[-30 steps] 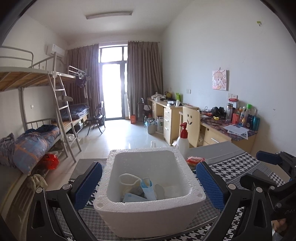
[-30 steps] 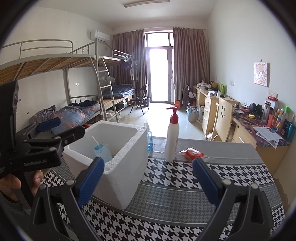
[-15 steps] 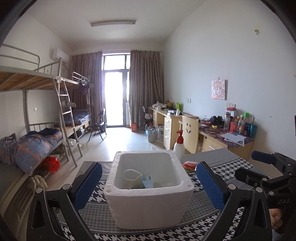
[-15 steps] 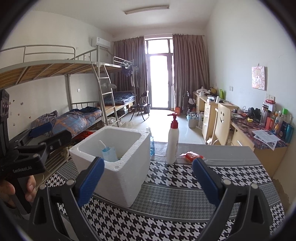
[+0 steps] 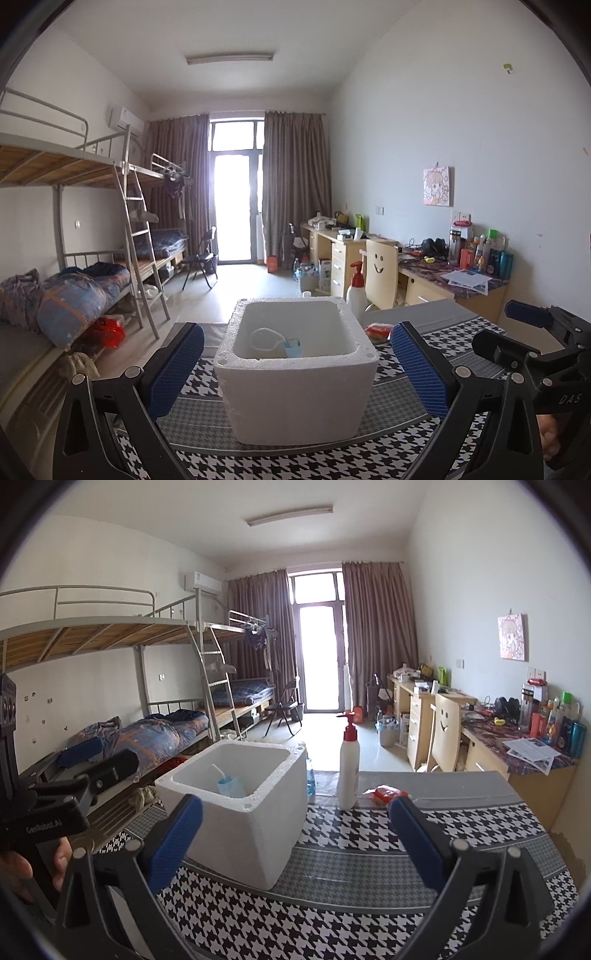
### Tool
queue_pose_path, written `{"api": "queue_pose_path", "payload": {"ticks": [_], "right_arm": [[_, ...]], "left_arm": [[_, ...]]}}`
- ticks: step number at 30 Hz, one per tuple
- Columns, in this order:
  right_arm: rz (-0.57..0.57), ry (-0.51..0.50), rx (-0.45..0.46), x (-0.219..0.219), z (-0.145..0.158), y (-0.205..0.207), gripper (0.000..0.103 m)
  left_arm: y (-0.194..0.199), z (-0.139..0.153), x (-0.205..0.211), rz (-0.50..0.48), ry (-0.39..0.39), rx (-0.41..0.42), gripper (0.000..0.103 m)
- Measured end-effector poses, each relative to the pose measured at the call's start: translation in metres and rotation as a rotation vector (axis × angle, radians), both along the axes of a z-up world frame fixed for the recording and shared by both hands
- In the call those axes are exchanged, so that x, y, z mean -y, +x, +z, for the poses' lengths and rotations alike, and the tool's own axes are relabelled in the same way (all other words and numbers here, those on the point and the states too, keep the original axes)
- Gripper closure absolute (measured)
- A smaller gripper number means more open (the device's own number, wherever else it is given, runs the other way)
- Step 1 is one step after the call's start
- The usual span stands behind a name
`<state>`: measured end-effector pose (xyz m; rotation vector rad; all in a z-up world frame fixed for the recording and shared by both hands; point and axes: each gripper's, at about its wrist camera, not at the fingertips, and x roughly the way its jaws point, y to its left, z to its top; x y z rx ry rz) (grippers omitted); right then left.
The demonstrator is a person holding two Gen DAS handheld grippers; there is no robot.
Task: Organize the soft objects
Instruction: 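Withdraw both tools from the box back toward the table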
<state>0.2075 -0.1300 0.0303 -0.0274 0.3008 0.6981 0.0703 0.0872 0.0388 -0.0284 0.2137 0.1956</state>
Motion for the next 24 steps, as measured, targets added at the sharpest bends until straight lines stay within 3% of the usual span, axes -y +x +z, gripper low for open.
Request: {"api": "queue_pose_path", "payload": {"ticks": [15,24], "right_arm": [[-0.025,-0.002,0.068,0.005,-0.013,-0.019,0.001],[-0.069,0.024,0.050,0.013,-0.023,-0.021,0.001]], "left_arm": [[-0.017,-0.016,0.008,0.009,0.014,0.033,0.001],[-0.024,-0.025,0.012,0.014,0.025,0.049,0.001]]}}
